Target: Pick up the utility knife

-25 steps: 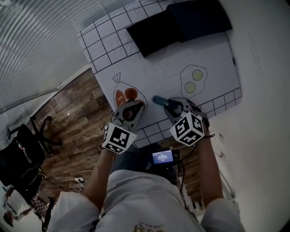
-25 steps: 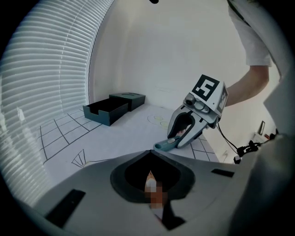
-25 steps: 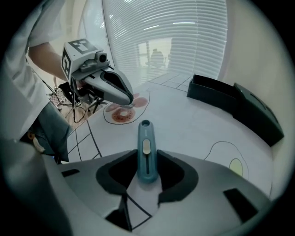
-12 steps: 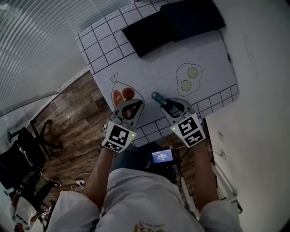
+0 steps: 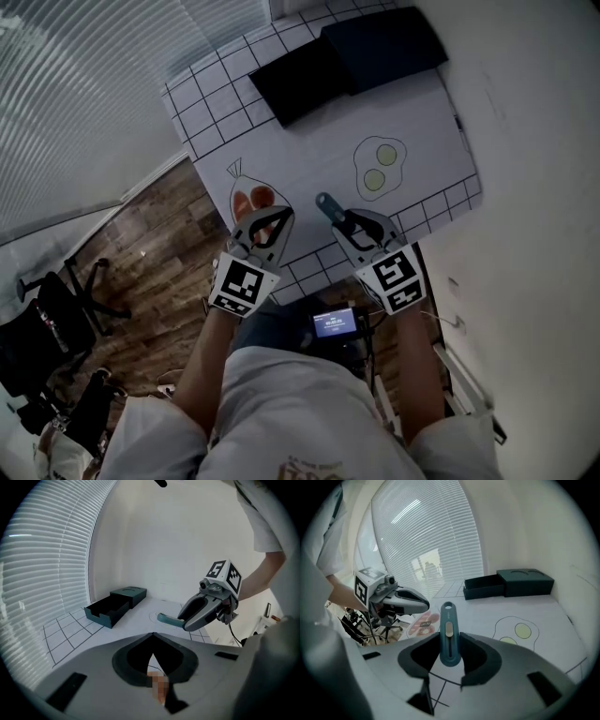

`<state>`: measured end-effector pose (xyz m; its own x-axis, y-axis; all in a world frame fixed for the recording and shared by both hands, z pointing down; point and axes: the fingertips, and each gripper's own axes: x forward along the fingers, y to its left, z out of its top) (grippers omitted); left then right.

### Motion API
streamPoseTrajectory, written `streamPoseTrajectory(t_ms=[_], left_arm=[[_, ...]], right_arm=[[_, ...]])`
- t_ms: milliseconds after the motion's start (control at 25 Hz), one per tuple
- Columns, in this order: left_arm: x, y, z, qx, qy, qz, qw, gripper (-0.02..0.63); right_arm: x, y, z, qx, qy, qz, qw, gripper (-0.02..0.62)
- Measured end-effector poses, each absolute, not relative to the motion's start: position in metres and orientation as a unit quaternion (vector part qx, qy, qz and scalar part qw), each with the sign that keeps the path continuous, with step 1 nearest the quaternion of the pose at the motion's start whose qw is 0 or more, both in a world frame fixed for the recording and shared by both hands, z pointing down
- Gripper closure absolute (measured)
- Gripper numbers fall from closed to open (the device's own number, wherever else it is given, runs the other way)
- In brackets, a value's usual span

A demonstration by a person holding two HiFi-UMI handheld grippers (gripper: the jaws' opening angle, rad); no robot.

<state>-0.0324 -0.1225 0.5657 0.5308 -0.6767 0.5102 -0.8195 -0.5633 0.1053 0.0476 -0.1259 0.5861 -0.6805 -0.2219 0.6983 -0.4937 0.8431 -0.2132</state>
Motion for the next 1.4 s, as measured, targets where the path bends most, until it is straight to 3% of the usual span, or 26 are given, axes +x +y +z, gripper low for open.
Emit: streamPoseTrajectory(t_ms=[1400], left_arm=[[-0.056,-0.138,0.380,0.863,-0.493,0.102,0.048,0.601]], right_arm=[[0.101,-0.134,0.413,0.387,-0.896,0.112,0.186,0.460]])
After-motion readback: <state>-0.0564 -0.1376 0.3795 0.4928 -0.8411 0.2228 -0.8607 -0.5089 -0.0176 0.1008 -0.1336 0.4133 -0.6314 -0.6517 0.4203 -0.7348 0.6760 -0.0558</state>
